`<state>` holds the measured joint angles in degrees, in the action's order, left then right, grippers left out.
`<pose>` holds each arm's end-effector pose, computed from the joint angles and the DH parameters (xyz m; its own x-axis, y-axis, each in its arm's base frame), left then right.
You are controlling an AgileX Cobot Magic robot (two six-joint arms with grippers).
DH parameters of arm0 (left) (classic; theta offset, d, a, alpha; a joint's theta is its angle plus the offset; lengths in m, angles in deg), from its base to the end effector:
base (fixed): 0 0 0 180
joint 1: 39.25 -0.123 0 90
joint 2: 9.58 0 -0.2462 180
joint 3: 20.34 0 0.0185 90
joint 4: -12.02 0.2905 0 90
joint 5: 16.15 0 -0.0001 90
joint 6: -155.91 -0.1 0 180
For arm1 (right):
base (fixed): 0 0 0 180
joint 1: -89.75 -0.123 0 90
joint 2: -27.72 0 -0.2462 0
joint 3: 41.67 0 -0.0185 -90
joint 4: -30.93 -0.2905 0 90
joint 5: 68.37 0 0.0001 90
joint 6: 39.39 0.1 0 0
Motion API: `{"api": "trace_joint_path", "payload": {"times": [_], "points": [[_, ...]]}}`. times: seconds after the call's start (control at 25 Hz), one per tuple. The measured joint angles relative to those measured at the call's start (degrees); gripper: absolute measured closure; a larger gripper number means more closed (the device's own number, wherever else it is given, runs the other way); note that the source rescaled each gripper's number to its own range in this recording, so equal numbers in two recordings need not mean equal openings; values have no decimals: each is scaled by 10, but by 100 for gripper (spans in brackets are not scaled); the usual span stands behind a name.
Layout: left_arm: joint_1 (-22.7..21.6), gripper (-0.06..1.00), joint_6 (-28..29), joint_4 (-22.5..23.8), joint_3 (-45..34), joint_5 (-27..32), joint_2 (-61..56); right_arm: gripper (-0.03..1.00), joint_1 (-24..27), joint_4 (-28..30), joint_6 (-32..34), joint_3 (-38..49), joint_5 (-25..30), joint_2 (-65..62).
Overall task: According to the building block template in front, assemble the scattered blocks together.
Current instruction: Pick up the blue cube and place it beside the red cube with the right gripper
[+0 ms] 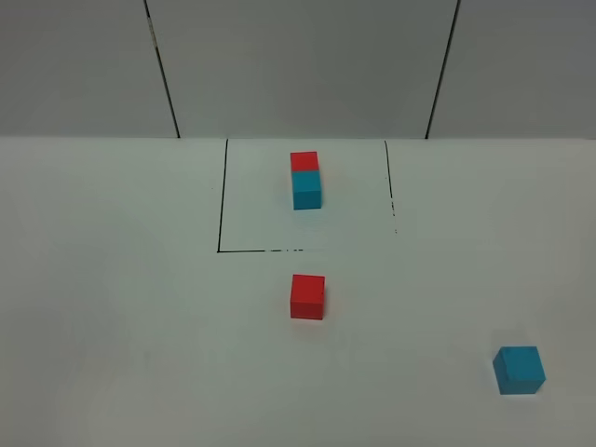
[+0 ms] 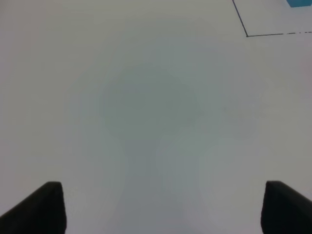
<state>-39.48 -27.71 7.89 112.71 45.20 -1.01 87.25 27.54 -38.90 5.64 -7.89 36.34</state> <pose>0.0746 -0.0060 0.2943 -0.4493 0.0267 -0.8930 0.0653 0.9979 -0.0030 0.0760 0.0085 0.2935 -0.4468 0.0182 -0.8945 -0.0728 0.9957 0.0566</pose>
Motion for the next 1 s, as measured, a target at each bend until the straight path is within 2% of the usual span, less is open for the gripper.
{"api": "trace_joint_path", "payload": {"times": [1.0], "points": [[0,5,1,0,0,0,0,-3,0,0,0,0,0,0]]}}
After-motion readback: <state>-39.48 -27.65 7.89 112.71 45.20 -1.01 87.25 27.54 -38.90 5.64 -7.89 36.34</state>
